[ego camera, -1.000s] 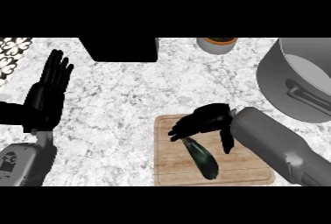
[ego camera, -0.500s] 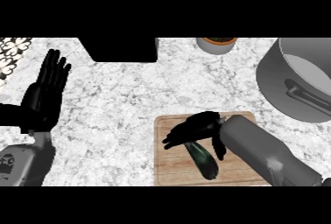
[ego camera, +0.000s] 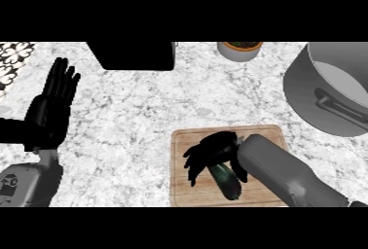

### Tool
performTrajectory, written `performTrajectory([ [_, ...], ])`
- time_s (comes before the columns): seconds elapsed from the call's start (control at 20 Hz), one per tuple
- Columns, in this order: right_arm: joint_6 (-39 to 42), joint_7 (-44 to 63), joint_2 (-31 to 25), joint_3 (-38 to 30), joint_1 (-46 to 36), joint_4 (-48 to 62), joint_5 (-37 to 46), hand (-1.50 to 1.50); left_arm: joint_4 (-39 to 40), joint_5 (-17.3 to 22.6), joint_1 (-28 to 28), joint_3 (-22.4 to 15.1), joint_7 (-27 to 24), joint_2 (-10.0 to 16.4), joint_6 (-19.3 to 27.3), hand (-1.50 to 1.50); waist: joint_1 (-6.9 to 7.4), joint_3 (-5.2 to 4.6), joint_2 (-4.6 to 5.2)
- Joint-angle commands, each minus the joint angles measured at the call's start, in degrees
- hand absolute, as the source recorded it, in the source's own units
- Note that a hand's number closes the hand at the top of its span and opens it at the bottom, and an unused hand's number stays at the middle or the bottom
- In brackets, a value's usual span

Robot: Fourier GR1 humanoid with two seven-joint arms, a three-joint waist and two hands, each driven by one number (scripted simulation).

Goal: Pick the eggplant from the cutting board and place it in the pot

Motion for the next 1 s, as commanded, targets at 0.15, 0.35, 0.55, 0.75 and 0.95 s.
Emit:
performTrajectory([
  [0.15,-1.0,-9.49,1.57,0.6,3.99,-1.16,0.19,1.5,1.37,0.01,-2.57,1.75,1.26,0.71,-0.37,0.0,-0.15,0.34,0.74],
  [0.35,-3.74,-9.45,-1.32,0.51,7.41,-4.48,1.84,1.5,0.32,0.4,-0.21,1.86,0.87,0.23,-1.41,0.0,-0.4,0.32,0.54],
  [0.55,-2.17,-5.32,-1.24,-4.0,5.74,-7.56,2.21,1.5,2.56,-2.21,-1.04,1.04,-0.88,-1.72,-0.1,0.0,-0.61,0.31,0.49],
  [0.75,-3.21,-4.65,-3.76,-9.73,5.83,-10.52,0.29,1.5,1.99,-0.16,-0.31,2.91,-1.53,-0.83,-2.87,0.0,-0.5,0.31,0.51],
  [0.95,-12.75,27.09,1.28,-20.8,3.14,-3.04,-1.54,1.5,1.59,-1.31,0.47,2.54,0.56,-0.41,-0.44,0.0,-2.68,0.12,-0.43],
])
